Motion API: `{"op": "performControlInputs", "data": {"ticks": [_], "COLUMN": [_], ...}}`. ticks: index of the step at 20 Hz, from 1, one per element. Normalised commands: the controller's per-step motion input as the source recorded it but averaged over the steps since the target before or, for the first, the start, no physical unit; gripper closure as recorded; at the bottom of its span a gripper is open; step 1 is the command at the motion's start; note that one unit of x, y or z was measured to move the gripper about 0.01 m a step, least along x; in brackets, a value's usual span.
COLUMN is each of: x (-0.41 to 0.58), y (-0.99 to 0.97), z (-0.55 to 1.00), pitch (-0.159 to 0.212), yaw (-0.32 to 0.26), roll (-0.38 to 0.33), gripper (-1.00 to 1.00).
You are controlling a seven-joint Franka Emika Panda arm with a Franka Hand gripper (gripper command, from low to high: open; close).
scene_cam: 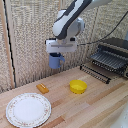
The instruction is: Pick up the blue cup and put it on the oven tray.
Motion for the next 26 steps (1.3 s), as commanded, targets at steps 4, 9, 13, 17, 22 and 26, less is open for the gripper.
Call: {"op": "performControlInputs", "data": {"ticks": [4,9,13,17,22,26], "x": [0.41,0.204,0.126,0.023,-0.071,-0.15], "y": [-0.75,-1.0,-1.0,-1.0,-0.91,-0.8], "z": [0.99,0.97,0.88,0.65,0.36,0.22], "pitch": [0.002,0.002,0.027,0.063,0.126,0.161], "yaw": [-0.103,-0.037,-0.033,-0.038,-0.098,-0.124], "roll": [0.004,0.057,0.049,0.028,0.004,-0.002], "gripper": [1.0,1.0,1.0,1.0,1.0,1.0]}}
